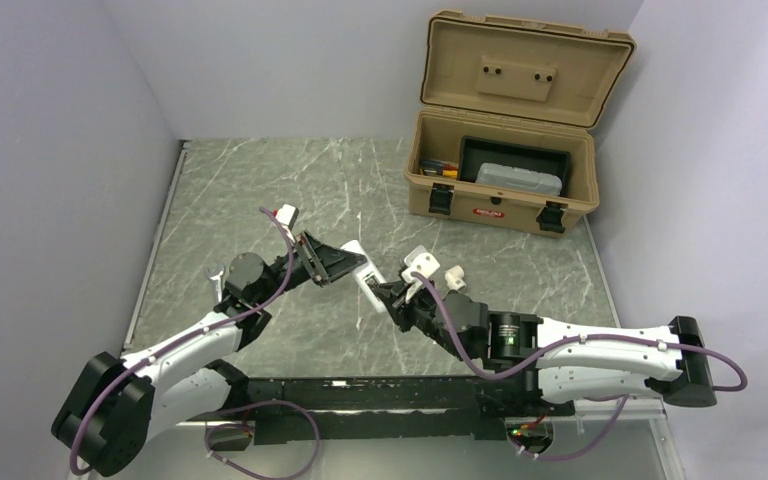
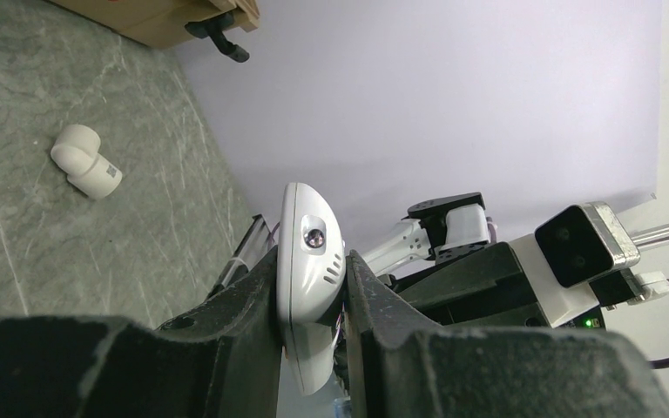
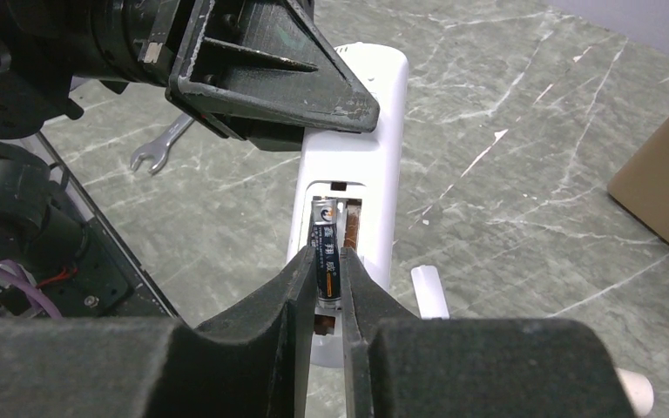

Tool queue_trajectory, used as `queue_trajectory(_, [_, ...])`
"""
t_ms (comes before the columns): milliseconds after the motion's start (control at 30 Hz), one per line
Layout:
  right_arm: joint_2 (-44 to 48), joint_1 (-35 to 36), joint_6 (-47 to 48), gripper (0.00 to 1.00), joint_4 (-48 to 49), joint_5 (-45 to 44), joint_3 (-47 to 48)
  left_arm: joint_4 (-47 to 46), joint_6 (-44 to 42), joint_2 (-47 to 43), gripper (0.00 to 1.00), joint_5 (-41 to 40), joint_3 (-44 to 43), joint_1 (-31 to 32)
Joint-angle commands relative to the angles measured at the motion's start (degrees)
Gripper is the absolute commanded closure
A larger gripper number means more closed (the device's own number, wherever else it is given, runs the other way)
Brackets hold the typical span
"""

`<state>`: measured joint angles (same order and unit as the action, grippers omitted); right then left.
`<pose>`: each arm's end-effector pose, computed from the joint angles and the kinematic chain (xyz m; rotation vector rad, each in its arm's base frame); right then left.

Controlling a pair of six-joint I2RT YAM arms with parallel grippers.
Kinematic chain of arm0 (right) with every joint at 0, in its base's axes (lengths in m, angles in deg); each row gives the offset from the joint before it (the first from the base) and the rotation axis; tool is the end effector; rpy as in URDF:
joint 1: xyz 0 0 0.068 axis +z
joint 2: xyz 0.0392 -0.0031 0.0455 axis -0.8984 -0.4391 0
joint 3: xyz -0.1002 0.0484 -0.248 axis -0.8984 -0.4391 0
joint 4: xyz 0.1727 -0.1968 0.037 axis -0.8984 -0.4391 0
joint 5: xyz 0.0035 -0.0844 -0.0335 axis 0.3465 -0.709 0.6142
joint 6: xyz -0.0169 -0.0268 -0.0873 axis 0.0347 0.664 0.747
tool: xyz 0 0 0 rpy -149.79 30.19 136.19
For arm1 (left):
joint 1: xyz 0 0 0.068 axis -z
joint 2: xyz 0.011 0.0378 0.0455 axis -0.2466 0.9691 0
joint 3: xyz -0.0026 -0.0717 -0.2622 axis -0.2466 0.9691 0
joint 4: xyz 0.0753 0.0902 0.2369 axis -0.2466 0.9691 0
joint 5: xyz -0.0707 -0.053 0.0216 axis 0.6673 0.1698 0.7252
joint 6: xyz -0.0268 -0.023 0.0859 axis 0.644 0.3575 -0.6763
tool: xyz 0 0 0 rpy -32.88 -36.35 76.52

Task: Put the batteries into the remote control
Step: Load the battery into the remote control.

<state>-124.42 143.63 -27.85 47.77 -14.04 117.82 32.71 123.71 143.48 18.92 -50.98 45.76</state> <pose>0.0916 0.2493 0.3062 -0.6472 1.6516 0.6367 0.1971 -0.1693 0.2594 -0.1464 1.7010 -1.8603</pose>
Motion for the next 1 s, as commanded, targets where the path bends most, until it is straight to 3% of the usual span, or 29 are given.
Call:
queue_trajectory(0, [0.9, 0.6, 1.6, 0.82, -1.3, -3.3, -0.7, -7.2, 2.0, -0.3, 1.0, 0.1, -0.4, -0.2])
queue_trajectory(967, [1.6, 1.1, 2.7, 0.78, 2.2, -7.4, -1.6, -6.3, 1.2, -0.4, 1.0, 0.6, -0.8, -0.1])
